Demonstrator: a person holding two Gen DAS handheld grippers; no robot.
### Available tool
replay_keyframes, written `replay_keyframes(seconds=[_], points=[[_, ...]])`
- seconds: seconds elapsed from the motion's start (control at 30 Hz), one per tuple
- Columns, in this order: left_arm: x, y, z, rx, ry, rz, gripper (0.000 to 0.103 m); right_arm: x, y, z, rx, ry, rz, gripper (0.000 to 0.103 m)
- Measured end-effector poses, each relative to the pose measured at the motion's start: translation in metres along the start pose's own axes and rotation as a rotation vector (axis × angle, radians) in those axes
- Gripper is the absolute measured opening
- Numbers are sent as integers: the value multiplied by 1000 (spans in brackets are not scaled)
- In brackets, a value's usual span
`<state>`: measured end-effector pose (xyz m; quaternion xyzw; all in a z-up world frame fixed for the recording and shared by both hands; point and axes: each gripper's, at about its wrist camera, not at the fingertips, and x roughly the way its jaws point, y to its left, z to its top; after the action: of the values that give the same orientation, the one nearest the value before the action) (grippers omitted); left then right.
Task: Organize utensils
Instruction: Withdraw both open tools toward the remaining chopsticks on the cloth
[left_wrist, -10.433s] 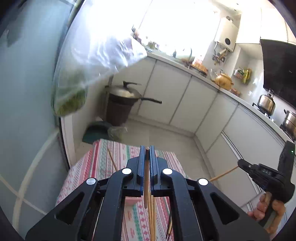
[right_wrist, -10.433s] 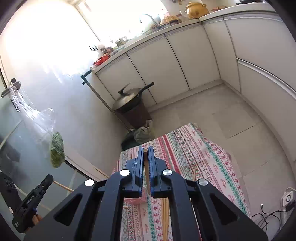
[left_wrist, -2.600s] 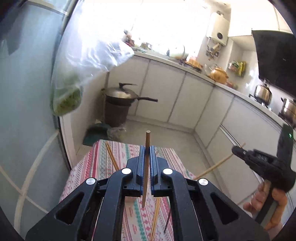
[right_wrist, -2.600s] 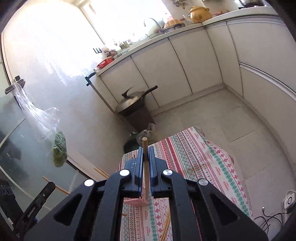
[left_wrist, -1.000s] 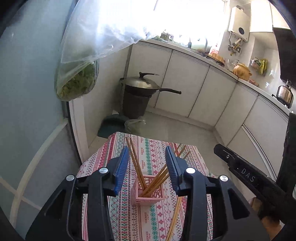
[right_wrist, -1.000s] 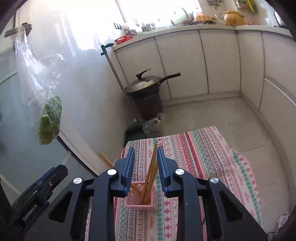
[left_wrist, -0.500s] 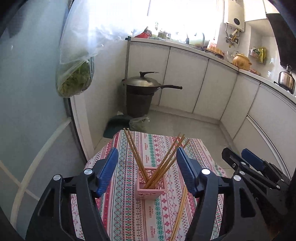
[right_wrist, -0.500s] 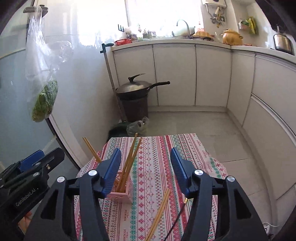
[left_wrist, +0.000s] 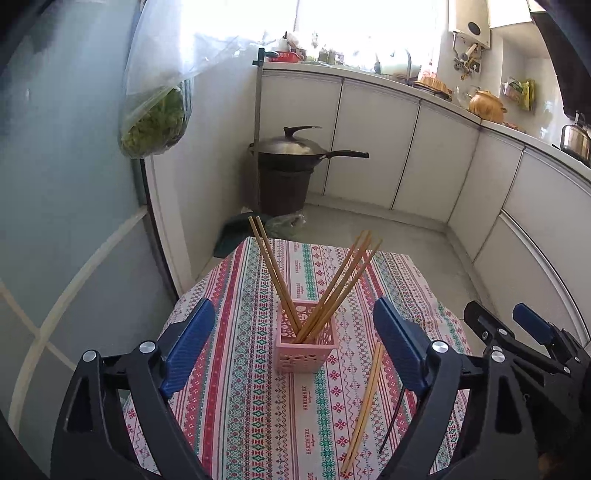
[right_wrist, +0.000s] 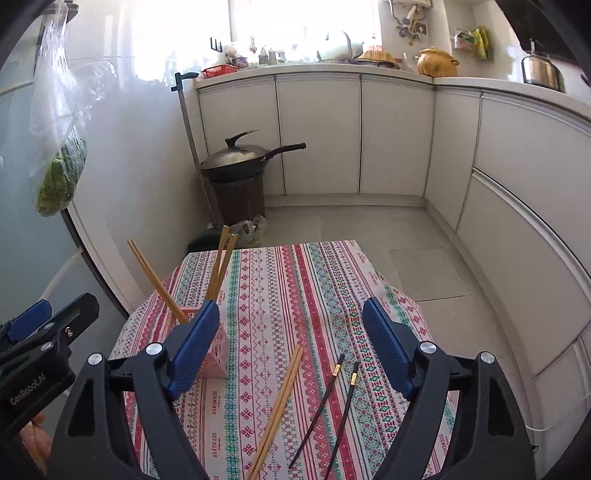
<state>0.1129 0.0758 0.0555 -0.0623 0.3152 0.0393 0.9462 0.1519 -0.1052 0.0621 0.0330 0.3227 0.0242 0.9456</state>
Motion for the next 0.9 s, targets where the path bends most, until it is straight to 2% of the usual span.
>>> replay_keyframes(seconds=[0.33, 0.9], points=[[2, -4, -19, 17, 32, 3, 95, -1, -15, -15, 19, 14, -47, 88], [22, -26, -47, 97, 120, 9, 96, 3, -46, -48, 44, 86, -98, 93]])
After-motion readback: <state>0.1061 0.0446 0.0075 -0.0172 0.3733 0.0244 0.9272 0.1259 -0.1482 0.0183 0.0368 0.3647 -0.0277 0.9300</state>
